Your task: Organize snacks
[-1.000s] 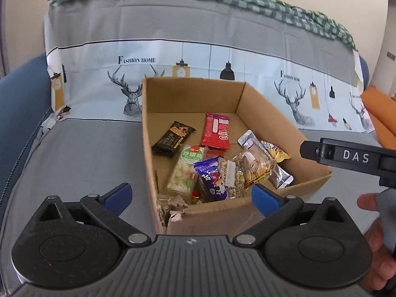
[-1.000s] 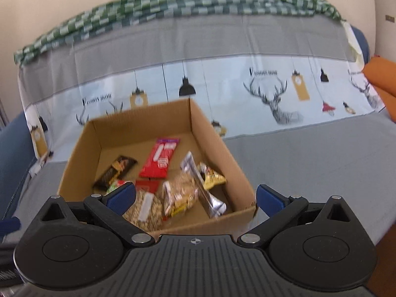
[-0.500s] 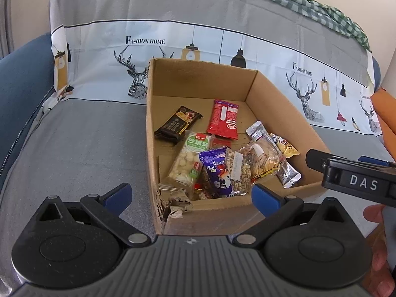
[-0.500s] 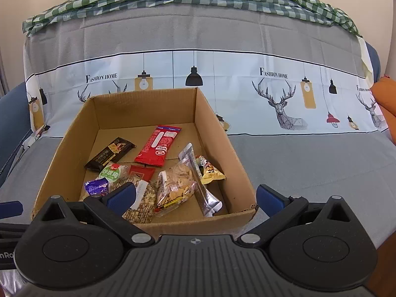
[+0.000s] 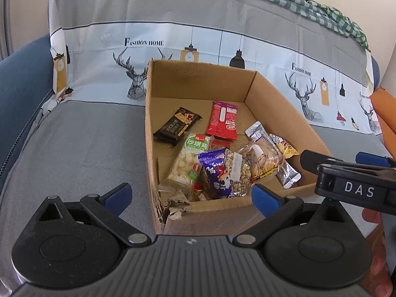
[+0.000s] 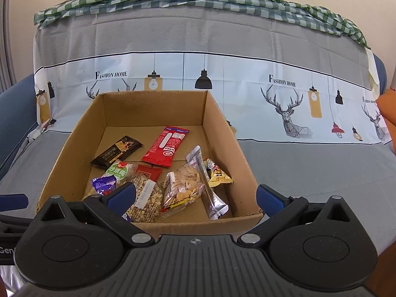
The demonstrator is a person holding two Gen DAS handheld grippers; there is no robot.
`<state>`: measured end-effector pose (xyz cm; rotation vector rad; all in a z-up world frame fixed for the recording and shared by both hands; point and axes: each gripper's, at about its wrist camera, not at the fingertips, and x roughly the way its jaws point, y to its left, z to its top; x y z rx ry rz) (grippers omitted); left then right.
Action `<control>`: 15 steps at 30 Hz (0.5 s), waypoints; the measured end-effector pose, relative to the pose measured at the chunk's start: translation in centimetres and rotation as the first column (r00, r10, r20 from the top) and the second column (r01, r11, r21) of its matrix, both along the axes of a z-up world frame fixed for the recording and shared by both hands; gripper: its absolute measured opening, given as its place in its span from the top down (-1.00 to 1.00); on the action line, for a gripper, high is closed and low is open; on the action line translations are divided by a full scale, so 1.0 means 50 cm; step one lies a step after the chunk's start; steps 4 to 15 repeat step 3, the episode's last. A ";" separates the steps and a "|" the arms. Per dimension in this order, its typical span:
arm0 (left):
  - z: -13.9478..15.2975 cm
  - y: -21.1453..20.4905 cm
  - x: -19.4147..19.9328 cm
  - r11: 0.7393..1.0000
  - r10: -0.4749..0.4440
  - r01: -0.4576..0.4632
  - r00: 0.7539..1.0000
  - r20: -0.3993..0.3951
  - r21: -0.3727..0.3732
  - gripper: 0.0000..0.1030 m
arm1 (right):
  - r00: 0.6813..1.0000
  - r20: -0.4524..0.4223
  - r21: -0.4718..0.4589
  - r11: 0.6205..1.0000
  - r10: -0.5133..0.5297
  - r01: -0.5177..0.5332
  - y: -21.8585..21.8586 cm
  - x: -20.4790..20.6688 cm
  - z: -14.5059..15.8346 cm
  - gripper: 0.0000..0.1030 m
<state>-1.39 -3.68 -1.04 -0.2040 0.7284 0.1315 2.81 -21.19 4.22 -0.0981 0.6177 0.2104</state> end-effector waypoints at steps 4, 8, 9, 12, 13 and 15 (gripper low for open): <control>0.004 -0.001 -0.004 1.000 -0.006 0.006 1.000 0.025 -0.006 -0.99 | 1.000 0.004 0.015 1.000 -0.006 0.006 -0.006 0.000 0.003 -0.99; 0.004 -0.001 -0.004 1.000 -0.006 0.006 1.000 0.025 -0.006 -0.99 | 1.000 0.004 0.015 1.000 -0.006 0.006 -0.006 0.000 0.003 -0.99; 0.004 -0.001 -0.004 1.000 -0.006 0.006 1.000 0.025 -0.006 -0.99 | 1.000 0.004 0.015 1.000 -0.006 0.006 -0.006 0.000 0.003 -0.99; 0.004 -0.001 -0.004 1.000 -0.006 0.006 1.000 0.025 -0.006 -0.99 | 1.000 0.004 0.015 1.000 -0.006 0.006 -0.006 0.000 0.003 -0.99; 0.004 -0.001 -0.004 1.000 -0.006 0.006 1.000 0.025 -0.006 -0.99 | 1.000 0.004 0.015 1.000 -0.006 0.006 -0.006 0.000 0.003 -0.99; 0.004 -0.001 -0.004 1.000 -0.006 0.006 1.000 0.025 -0.006 -0.99 | 1.000 0.004 0.015 1.000 -0.006 0.006 -0.006 0.000 0.003 -0.99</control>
